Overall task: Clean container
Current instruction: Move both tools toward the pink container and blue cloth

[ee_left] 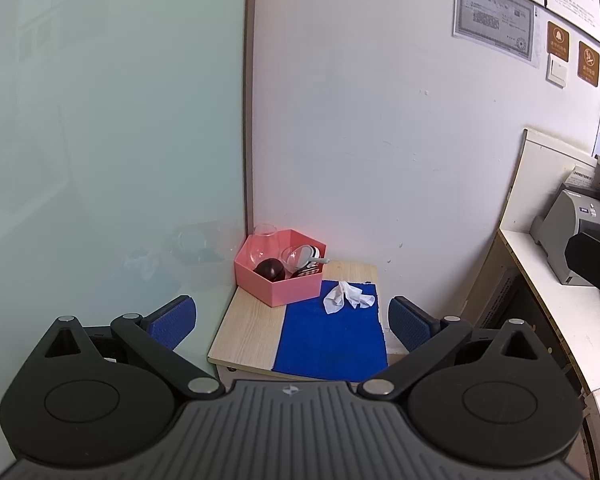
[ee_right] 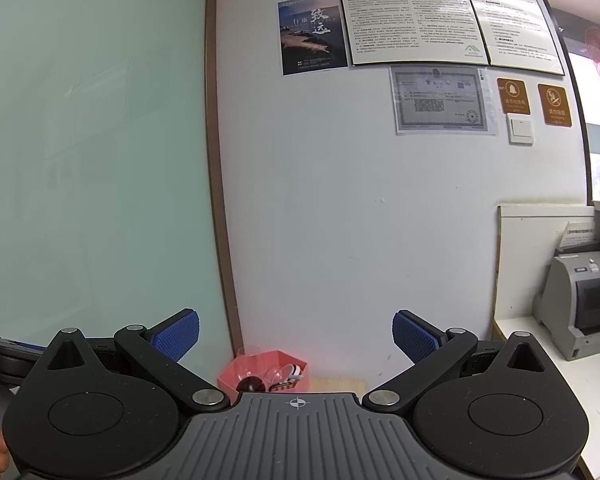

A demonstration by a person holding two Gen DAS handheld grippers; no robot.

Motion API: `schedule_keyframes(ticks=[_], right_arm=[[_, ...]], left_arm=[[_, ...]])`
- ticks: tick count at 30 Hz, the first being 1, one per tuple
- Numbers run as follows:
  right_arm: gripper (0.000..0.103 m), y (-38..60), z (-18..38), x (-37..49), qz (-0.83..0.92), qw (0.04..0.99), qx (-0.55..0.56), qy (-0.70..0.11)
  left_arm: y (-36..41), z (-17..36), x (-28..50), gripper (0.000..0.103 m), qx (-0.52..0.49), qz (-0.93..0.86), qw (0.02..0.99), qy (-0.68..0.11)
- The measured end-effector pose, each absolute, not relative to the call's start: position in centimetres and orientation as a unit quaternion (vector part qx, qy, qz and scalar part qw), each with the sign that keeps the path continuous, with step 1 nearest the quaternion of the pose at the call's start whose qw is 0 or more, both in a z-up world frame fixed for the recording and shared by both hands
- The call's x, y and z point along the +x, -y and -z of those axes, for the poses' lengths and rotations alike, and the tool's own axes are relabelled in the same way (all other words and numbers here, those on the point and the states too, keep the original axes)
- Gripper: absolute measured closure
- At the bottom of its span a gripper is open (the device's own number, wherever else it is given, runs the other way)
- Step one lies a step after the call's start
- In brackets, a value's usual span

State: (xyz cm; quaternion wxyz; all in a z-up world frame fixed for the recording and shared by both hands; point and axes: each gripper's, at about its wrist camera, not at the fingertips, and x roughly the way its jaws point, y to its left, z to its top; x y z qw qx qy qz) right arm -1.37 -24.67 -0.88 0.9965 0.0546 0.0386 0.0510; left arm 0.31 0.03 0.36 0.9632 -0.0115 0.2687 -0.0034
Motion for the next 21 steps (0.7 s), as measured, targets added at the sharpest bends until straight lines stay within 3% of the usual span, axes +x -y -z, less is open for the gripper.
schedule_keyframes(ticks=[21], right_arm=[[0.0,26.4,0.0,2.3,-0.047,0.995,0.061,-0.062]], left_arm=[[3.0,-0.4,5.0,0.0,0.001,-0.001,0.957,-0.29]])
